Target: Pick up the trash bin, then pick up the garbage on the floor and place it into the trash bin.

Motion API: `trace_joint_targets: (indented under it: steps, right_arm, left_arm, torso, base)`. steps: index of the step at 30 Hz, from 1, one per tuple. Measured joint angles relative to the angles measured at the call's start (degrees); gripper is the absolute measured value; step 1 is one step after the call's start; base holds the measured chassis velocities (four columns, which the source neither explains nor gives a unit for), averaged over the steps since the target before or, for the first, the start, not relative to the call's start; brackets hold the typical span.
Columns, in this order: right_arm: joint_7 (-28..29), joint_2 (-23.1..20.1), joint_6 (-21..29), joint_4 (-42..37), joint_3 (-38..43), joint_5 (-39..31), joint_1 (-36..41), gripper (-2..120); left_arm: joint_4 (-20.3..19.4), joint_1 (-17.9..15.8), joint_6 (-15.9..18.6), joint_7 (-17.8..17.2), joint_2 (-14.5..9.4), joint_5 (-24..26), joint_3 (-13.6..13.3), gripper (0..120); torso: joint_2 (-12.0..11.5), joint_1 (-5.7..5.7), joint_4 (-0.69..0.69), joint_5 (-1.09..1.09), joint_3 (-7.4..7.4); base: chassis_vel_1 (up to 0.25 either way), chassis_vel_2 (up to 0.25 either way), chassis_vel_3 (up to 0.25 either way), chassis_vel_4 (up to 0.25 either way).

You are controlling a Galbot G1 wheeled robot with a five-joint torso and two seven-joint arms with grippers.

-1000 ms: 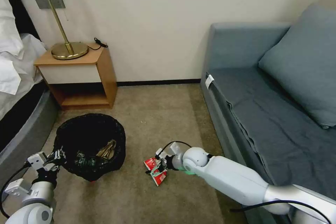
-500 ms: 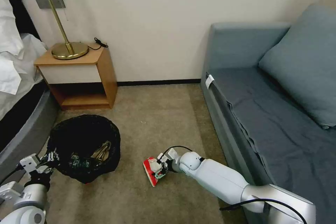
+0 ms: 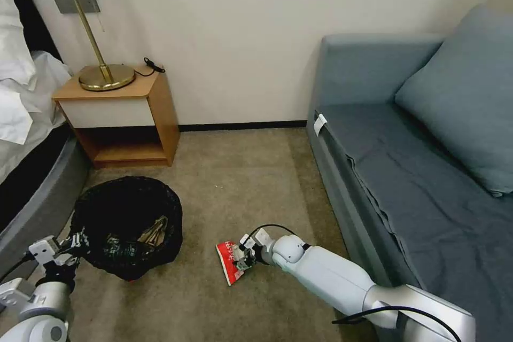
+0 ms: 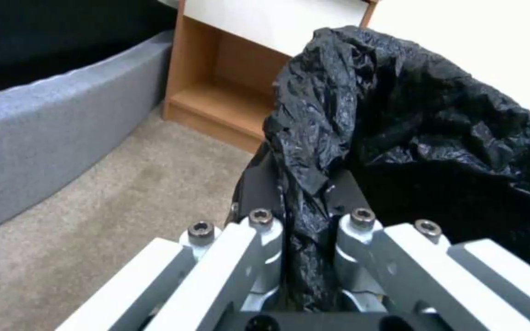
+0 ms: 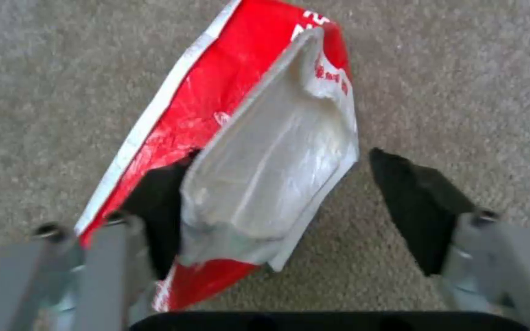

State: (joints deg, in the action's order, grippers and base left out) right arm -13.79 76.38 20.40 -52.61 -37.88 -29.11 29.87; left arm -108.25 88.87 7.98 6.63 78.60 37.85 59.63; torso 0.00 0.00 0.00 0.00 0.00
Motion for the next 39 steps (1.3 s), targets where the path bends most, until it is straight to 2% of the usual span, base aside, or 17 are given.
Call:
trace_joint_targets:
  steps: [1,2,3,4,5,8,11,12,14,16,20,27,33,35,37,39]
  right_arm:
    - [0.0,0.0,0.0,0.0,0.0,0.0,0.0,70]
    - [0.21,0.01,-0.35,0.07,-0.06,0.15,0.13,62]
    - [0.24,0.01,-0.37,0.07,-0.06,0.18,0.14,62]
    - [0.41,0.01,-0.63,0.08,-0.09,0.37,0.24,54]
    - [0.41,0.01,-0.63,0.08,-0.09,0.37,0.24,54]
    - [0.83,0.05,-0.9,0.08,-0.06,0.62,0.43,39]
    - [1.14,0.11,-0.97,0.1,0.06,0.66,0.51,32]
    - [1.6,0.13,-1.08,0.1,0.35,0.66,0.55,24]
    - [1.81,0.13,-1.14,0.1,0.52,0.65,0.57,20]
    - [2.35,-0.03,-1.33,-0.16,1.23,0.6,0.69,10]
    - [3.83,-0.51,-1.89,-0.93,2.49,0.4,0.98,0]
    - [6.73,-2.63,-2.1,-4.59,5.63,-1.11,1.05,0]
    - [10.51,-8.38,-1.14,-13.63,10.38,-3.47,0.98,0]
    - [12.27,-11.59,-0.26,-18.95,13.66,-4.11,1.01,0]
    - [12.57,-12.17,0.13,-20.38,14.66,-4.24,1.02,0]
    - [14.04,-13.84,1.08,-25.68,18.16,-5.37,0.68,0]
  left_arm:
    - [0.0,0.0,0.0,0.0,0.0,0.0,0.0,6]
    - [0.01,0.09,-0.09,0.06,0.0,0.14,0.2,6]
    - [0.02,0.1,-0.1,0.08,0.0,0.15,0.22,6]
    - [0.03,0.16,-0.14,0.17,0.01,0.18,0.3,6]
    - [0.03,0.16,-0.14,0.17,0.01,0.18,0.3,6]
    - [0.05,0.27,-0.18,0.22,0.01,0.2,0.32,6]
    - [0.06,0.31,-0.18,0.23,0.0,0.21,0.31,6]
    - [0.06,0.35,-0.19,0.23,-0.06,0.21,0.24,6]
    - [0.06,0.36,-0.19,0.23,-0.12,0.21,0.18,6]
    - [0.06,0.29,-0.19,0.24,-0.29,0.21,0.07,6]
    - [-0.13,0.21,-0.17,0.22,-0.43,0.25,-0.25,6]
    - [-0.51,-0.1,0.09,0.05,-0.39,0.24,-1.41,6]
    - [-0.72,-0.49,0.33,0.0,-0.27,-0.08,-2.94,6]
    - [-0.74,-0.63,0.39,-0.04,-0.17,-0.41,-3.75,6]
    - [-0.74,-0.65,0.43,-0.06,-0.14,-0.44,-3.94,6]
    - [-0.77,-0.66,0.78,-0.11,0.06,-0.26,-4.67,6]
  torso:
    - [0.0,0.0,0.0,0.0,0.0]
    - [0.0,0.0,0.0,0.0,0.0]
    - [0.0,0.0,0.0,0.0,0.0]
    - [0.0,0.0,0.0,0.0,0.0]
    - [0.0,0.0,0.0,0.0,0.0]
    - [0.0,0.0,0.0,0.0,0.0]
    - [0.0,0.0,0.0,0.0,0.0]
    - [0.0,0.0,0.0,0.0,0.0]
    - [0.0,0.0,0.0,0.0,0.0]
    - [0.0,0.0,0.0,0.0,0.0]
    - [0.0,0.0,0.0,0.0,0.0]
    - [0.0,0.0,0.0,0.01,0.0]
    - [0.0,0.0,0.0,0.02,0.0]
    - [0.0,0.0,-0.02,0.02,0.0]
    - [0.0,0.0,-0.03,0.02,0.0]
    - [0.0,0.0,-0.02,0.01,0.0]
  base:
    - [0.0,0.0,0.0,0.0]
    - [0.0,0.0,0.0,0.0]
    - [0.0,0.0,0.0,0.0]
    - [0.0,0.0,0.0,0.0]
    - [0.0,0.0,0.0,0.0]
    - [0.0,0.0,0.0,0.0]
    - [0.0,0.0,0.0,0.0]
    - [0.0,0.0,0.0,0.0]
    - [0.0,0.0,0.0,0.0]
    - [0.0,0.0,0.0,0.0]
    - [0.0,0.0,0.0,0.0]
    - [0.0,0.0,0.0,0.0]
    - [0.0,0.0,0.0,0.0]
    - [0.0,0.0,0.0,0.0]
    - [0.0,0.0,0.0,0.0]
    - [0.0,0.0,0.0,0.0]
